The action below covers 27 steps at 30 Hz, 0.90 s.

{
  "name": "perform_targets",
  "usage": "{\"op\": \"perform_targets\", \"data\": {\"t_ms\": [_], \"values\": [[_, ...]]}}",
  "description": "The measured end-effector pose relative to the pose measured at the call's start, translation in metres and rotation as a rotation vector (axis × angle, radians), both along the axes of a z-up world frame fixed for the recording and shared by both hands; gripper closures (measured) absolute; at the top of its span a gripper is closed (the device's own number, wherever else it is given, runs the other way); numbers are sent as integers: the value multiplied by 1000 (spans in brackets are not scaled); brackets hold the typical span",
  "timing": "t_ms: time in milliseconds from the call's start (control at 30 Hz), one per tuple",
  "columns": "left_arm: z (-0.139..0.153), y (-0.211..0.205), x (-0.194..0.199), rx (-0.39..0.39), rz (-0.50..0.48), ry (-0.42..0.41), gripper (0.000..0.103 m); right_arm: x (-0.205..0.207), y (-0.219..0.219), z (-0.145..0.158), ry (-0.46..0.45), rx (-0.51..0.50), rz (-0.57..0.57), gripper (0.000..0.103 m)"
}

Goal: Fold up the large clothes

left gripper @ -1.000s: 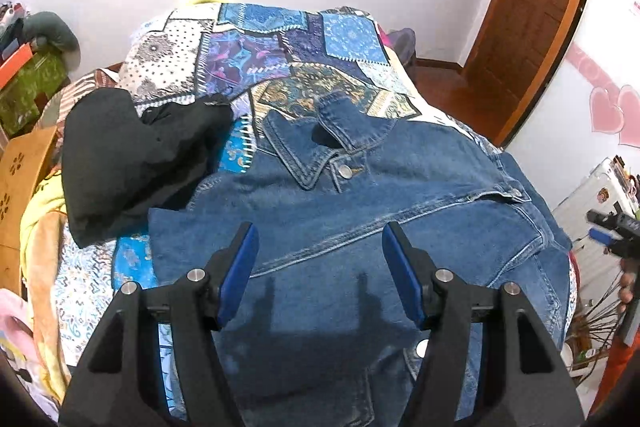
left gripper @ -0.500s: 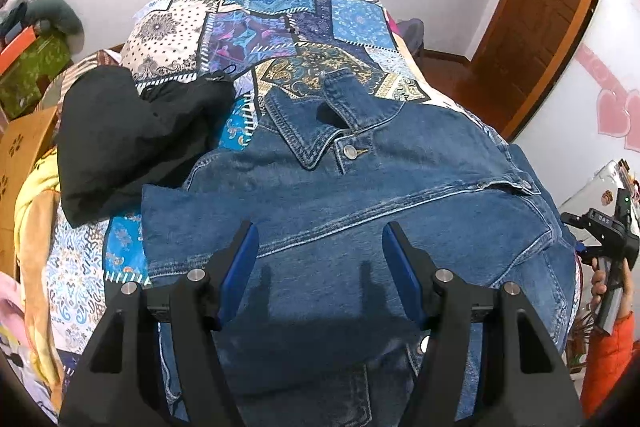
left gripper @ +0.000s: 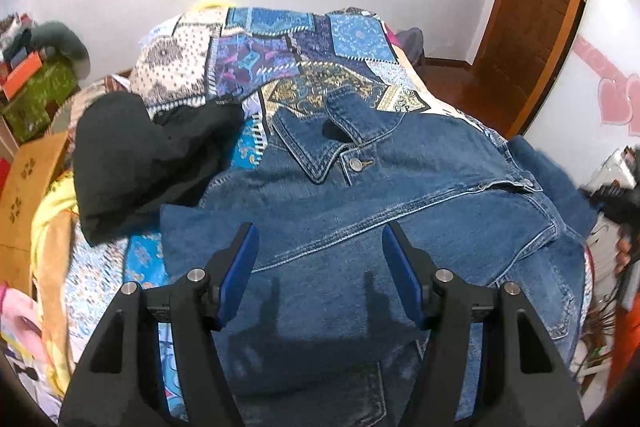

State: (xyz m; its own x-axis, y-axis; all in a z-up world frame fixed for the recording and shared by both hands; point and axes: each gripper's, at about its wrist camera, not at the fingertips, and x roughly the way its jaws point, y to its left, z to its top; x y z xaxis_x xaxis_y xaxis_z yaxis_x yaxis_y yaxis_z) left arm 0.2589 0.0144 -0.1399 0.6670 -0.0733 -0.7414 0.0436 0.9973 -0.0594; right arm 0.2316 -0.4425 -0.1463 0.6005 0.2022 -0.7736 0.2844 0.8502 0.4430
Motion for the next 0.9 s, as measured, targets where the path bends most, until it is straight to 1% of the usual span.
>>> {"op": "perform_targets", "data": {"t_ms": [67,133,233,300,367,400,467,500,600,633,667,700,767,833,900], "values": [[3,-3,-3,25,-6,-18,40,-2,12,23,-73,6,46,92],[5,-5,-6,43,-16,-34,40,-6,31,51,-155,-1,116,93],[9,-8,-10,54,-27,-52,40,-12,70,84,-249,-27,232,93],[13,-8,-12,44,-34,-64,40,-14,96,92,-272,-33,310,94],[16,-8,-15,38,-37,-76,40,-18,126,93,-291,3,422,94],[18,-8,-16,37,-40,-84,40,-20,138,92,-292,-9,460,94],[21,-8,-19,35,-43,-93,40,-27,171,83,-271,-99,519,94],[21,-7,-19,34,-44,-95,40,-27,183,76,-251,-125,551,94],[21,-5,-20,32,-43,-94,40,-27,210,42,-141,-161,631,94],[20,-5,-21,32,-42,-92,40,-28,212,35,-120,-171,643,93],[19,-4,-21,30,-40,-88,40,-30,214,29,-103,-176,652,90],[18,-3,-21,29,-39,-84,40,-33,214,24,-88,-184,652,90],[15,-2,-20,25,-32,-73,40,-36,211,23,-76,-198,647,90],[12,-1,-19,18,-29,-60,40,-36,210,29,-66,-190,645,85],[10,-1,-19,8,-27,-53,40,-39,207,36,-61,-171,641,73]]}}
